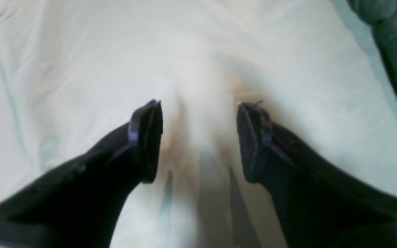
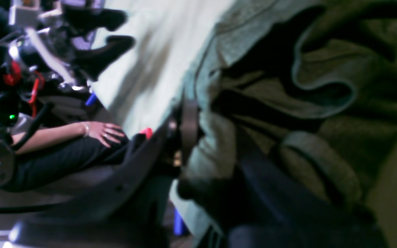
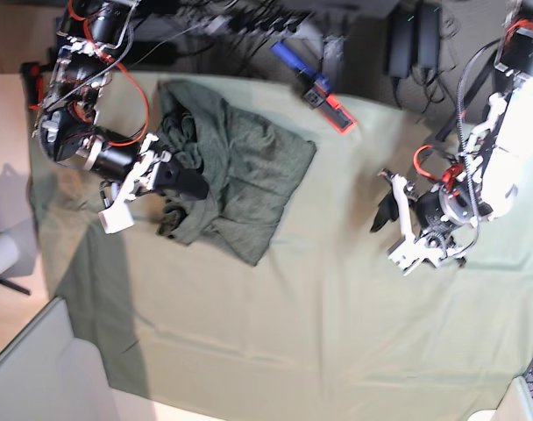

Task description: Fold the T-shirt properly

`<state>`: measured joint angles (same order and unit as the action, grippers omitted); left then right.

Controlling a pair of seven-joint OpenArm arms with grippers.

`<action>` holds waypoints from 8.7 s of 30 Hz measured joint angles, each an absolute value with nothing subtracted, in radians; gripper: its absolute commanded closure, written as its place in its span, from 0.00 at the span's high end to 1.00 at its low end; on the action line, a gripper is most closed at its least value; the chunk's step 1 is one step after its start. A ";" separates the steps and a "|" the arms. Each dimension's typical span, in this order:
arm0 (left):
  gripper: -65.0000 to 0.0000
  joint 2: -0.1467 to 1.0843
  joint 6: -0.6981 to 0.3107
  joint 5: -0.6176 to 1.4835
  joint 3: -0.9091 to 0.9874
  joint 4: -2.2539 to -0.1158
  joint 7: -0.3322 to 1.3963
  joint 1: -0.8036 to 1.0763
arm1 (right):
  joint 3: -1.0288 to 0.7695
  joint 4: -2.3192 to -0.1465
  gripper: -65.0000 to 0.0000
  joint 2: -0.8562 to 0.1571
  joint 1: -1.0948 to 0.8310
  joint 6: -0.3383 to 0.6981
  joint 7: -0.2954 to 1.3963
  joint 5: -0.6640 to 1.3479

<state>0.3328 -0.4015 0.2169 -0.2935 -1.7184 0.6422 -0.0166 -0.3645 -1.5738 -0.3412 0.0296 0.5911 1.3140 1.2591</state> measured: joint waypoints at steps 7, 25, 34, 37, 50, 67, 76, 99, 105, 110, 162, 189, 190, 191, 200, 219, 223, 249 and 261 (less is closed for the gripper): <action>0.57 0.333 -0.401 0.221 -0.293 -1.718 0.643 -0.012 | -0.364 -1.645 0.00 -0.236 0.027 0.591 1.291 1.226; 0.57 0.333 -0.402 0.263 -0.293 -1.718 0.643 -0.012 | -0.023 -1.644 0.56 -0.177 0.027 0.590 0.957 0.796; 0.10 0.333 -0.477 0.244 -0.293 -1.783 0.659 -0.001 | 0.046 -1.641 0.56 -0.177 0.078 0.590 0.855 0.671; 0.10 0.334 -0.479 0.257 -0.297 -1.870 0.659 0.038 | -0.021 -1.641 0.56 -0.177 0.149 0.589 0.852 0.673; 0.10 0.340 -0.506 0.158 -0.754 -2.040 0.665 0.091 | -0.207 -1.628 0.51 -0.214 0.235 0.590 0.982 0.692; 0.07 0.199 -0.363 -0.109 -0.982 -1.984 0.579 0.069 | -0.250 -1.610 0.00 -0.247 0.213 0.589 0.846 0.562; 0.07 0.146 -0.427 -0.023 -0.982 -1.969 0.567 0.065 | -0.249 -1.377 0.00 -0.241 0.312 0.588 0.752 0.527; 0.07 0.075 -0.435 -0.039 -0.982 -1.692 0.522 -0.009 | -0.207 -1.304 0.00 -0.239 0.344 0.589 0.753 0.422; 0.07 0.128 -0.435 -0.004 -0.906 -1.678 0.514 -0.006 | -0.019 -1.271 0.00 -0.277 0.342 0.590 0.750 0.385; 0.07 0.130 -0.435 0.017 -0.816 -1.678 0.514 -0.006 | 0.015 -1.271 0.00 -0.314 0.342 0.589 0.748 0.387; 0.07 0.299 -0.453 0.056 -0.575 -1.361 0.298 -0.142 | 0.018 -1.381 0.00 -0.411 0.163 0.588 0.923 0.684; 0.07 0.410 -0.688 0.418 -0.392 -1.923 0.711 0.017 | -0.075 -1.431 0.00 -0.418 0.243 0.589 0.929 0.720; 0.07 0.422 -0.689 0.412 -0.417 -1.969 0.714 0.058 | -0.075 -1.431 0.00 -0.418 0.241 0.589 0.931 0.722; 0.07 0.432 -0.692 0.405 -0.448 -2.007 0.717 0.093 | -0.073 -1.431 0.00 -0.417 0.241 0.589 0.933 0.723; 0.63 0.366 -0.506 0.128 -0.711 -2.055 0.689 0.168 | -0.074 -1.431 0.00 -0.418 0.244 0.588 0.933 0.699; 0.63 0.260 -0.456 0.016 -0.716 -1.883 0.637 0.165 | -0.074 -1.431 0.00 -0.418 0.241 0.588 0.933 0.695; 0.63 0.252 -0.456 0.019 -0.717 -1.837 0.627 0.163 | -0.074 -1.431 0.00 -0.418 0.241 0.588 0.933 0.695; 0.00 0.202 -0.424 -0.096 -0.720 -1.798 0.632 0.030 | -0.073 -1.431 0.00 -0.415 0.241 0.588 0.933 0.703; 0.00 0.199 -0.423 -0.059 -0.719 -1.584 0.548 -0.146 | -0.074 -1.431 0.00 -0.418 0.238 0.588 0.936 0.710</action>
<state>0.1989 -0.4229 -0.0586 -0.7193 -1.5845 0.5480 -0.1455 -0.0738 -1.4315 -0.4179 0.2378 0.5884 0.9363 0.7105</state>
